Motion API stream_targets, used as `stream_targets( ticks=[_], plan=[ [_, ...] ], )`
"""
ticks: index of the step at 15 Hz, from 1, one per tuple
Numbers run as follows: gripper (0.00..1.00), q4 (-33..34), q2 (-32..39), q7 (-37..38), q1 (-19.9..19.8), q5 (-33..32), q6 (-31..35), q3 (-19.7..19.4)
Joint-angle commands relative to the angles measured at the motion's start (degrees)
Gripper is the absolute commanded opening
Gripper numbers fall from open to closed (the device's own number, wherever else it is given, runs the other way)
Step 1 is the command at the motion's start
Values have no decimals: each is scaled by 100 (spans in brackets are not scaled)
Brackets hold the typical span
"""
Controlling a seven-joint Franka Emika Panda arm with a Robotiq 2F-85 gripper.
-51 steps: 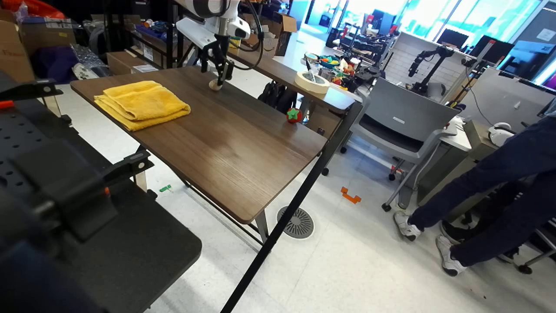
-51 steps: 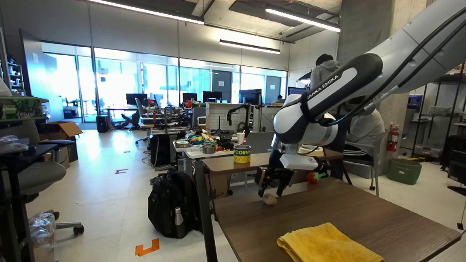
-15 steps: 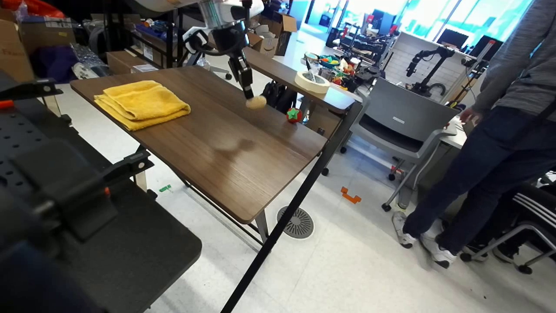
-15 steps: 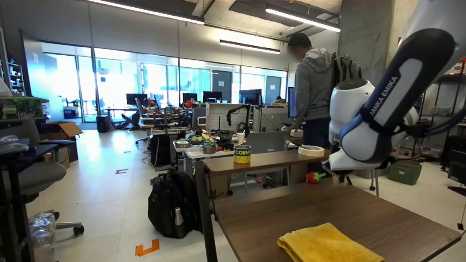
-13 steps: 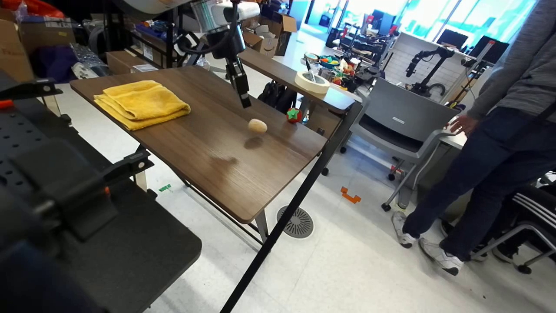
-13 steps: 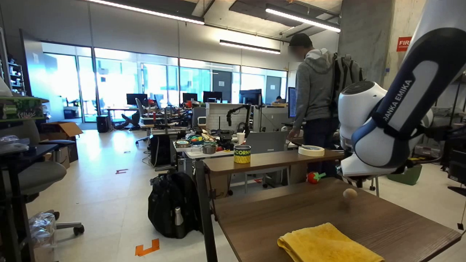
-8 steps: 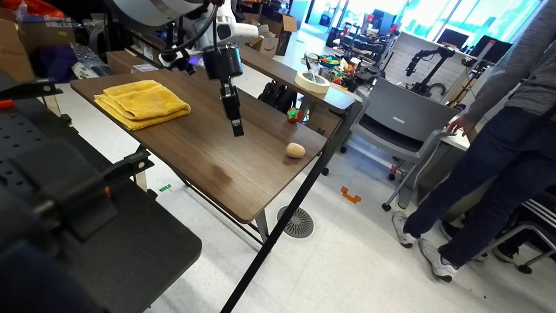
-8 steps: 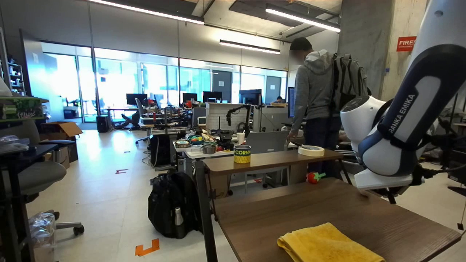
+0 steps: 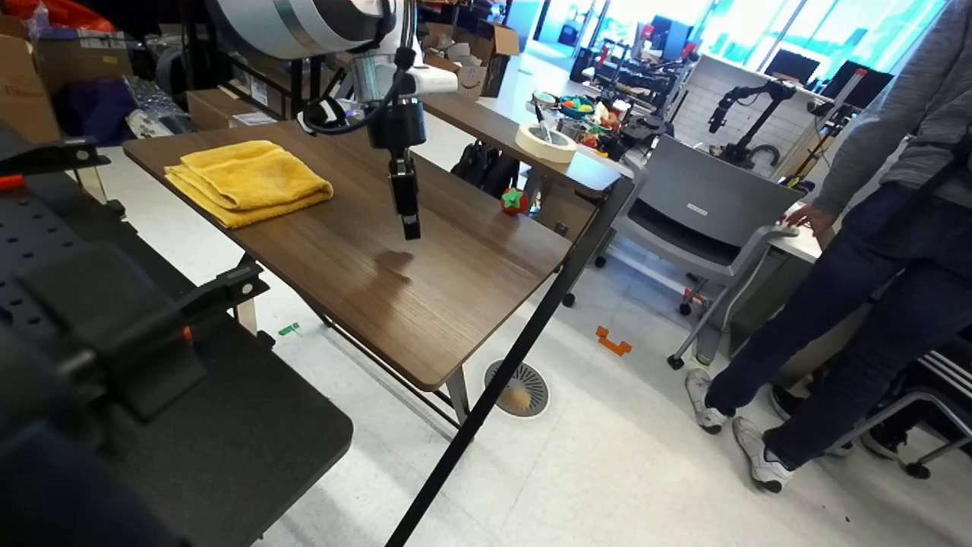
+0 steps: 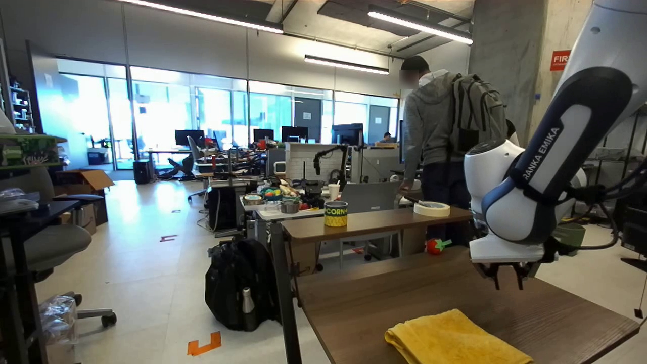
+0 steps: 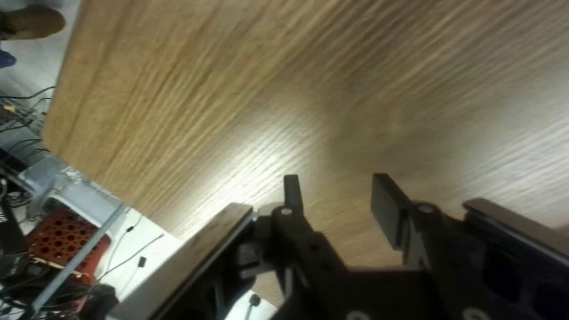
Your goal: Use the towel to clean the table and move the plush toys to the right
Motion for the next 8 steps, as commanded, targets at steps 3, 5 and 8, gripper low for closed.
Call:
stream_targets(
  ticks=[3, 5, 8],
  plan=[
    [92, -1116, -1518, -253, 147, -513, 1081, 674],
    [80, -572, -1022, -57, 40, -493, 902, 694],
    [98, -1067, -1624, -123, 159, -548, 1045, 838]
  ],
)
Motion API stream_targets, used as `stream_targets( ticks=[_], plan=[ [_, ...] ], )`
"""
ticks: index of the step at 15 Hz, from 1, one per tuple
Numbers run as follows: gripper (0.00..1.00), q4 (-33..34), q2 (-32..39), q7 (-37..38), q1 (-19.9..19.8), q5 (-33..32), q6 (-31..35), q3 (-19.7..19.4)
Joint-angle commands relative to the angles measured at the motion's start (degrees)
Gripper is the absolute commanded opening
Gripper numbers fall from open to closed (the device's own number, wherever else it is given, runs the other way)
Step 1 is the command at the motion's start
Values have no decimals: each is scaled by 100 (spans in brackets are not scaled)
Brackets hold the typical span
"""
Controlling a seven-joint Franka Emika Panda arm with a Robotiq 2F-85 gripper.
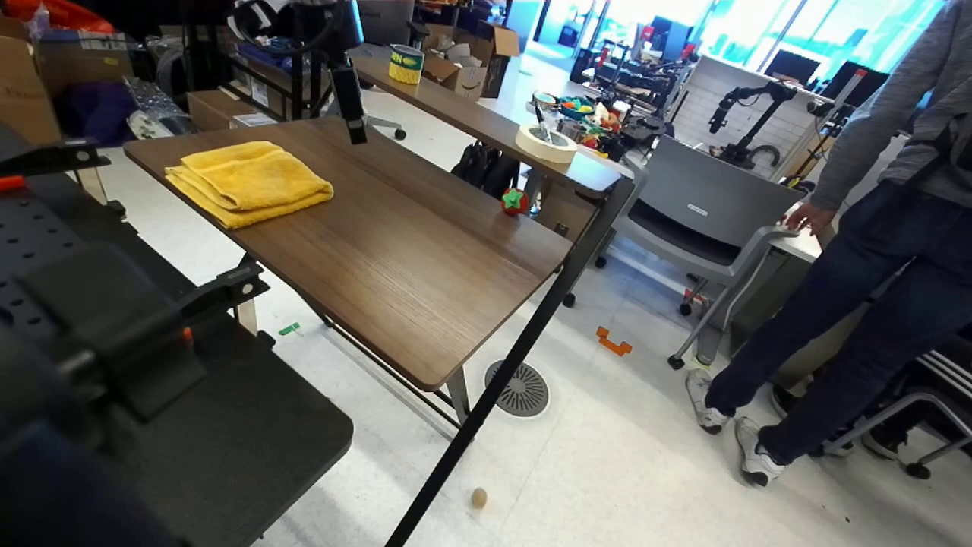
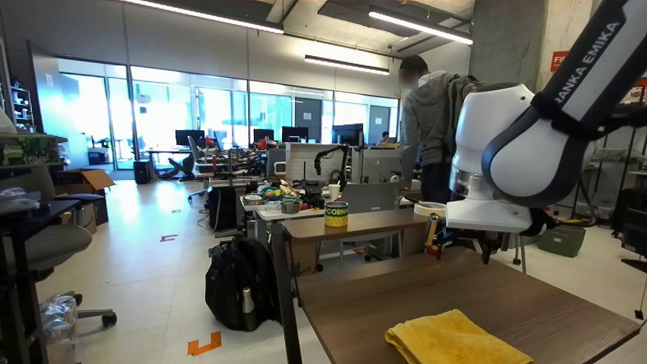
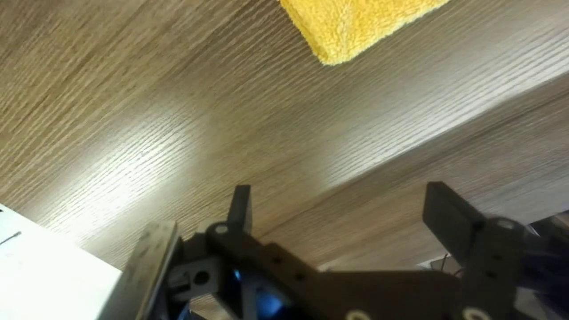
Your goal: Use the towel to clean the table and move the plush toys to the right
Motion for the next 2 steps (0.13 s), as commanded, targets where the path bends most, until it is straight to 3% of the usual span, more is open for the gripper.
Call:
stream_targets(
  ticks=[1, 2],
  plan=[
    [98, -53, -86, 83, -118, -167, -5, 95],
    [98, -86, -107, 61, -134, -167, 2, 95]
  ],
)
